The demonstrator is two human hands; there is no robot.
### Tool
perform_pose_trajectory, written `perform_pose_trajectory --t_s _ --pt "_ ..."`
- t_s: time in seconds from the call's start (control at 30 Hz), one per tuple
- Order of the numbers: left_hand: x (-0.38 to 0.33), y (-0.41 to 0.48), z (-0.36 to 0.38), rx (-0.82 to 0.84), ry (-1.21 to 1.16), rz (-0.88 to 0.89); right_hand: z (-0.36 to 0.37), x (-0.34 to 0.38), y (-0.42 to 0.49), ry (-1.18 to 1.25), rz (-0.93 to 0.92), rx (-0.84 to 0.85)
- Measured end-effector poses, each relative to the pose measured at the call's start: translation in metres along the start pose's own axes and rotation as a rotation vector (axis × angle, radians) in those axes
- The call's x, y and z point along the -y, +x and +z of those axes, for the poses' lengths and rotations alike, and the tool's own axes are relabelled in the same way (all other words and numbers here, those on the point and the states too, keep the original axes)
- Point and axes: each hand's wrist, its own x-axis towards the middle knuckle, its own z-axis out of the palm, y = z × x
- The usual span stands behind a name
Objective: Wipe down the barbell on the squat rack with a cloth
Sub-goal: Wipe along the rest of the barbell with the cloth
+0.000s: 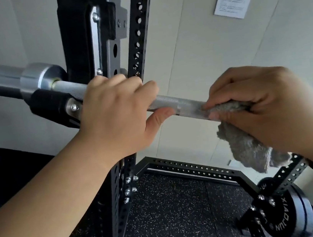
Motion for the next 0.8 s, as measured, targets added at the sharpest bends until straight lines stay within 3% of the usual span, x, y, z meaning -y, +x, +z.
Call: perform_pose_trajectory --t_s 0.13,0.27,0.33,0.43,0.6,0.8 --pt "-0.001 0.005 -0.003 -0.013 0.000 -0.001 0.007 -0.004 0.027 0.051 -0.013 0.065" --pt "-0.006 0.009 -0.003 -0.025 -0.021 -0.048 -0.021 -0.013 0.029 0.229 0.116 0.353" --pt "-0.009 0.015 -0.008 0.055 0.019 -0.097 -0.022 -0.018 0.035 0.282 0.148 0.376" --pt "-0.012 0.024 -0.014 0.181 0.080 -0.140 -0.005 -0.016 0.056 0.272 0.048 0.372" --pt "-0.012 0.027 -0.016 0.220 0.059 -0.163 -0.022 -0.031 0.067 0.390 0.061 0.731" --pt "-0.013 0.039 -0.024 0.342 0.036 -0.239 0.004 -0.025 0.077 0.469 -0.015 0.539"
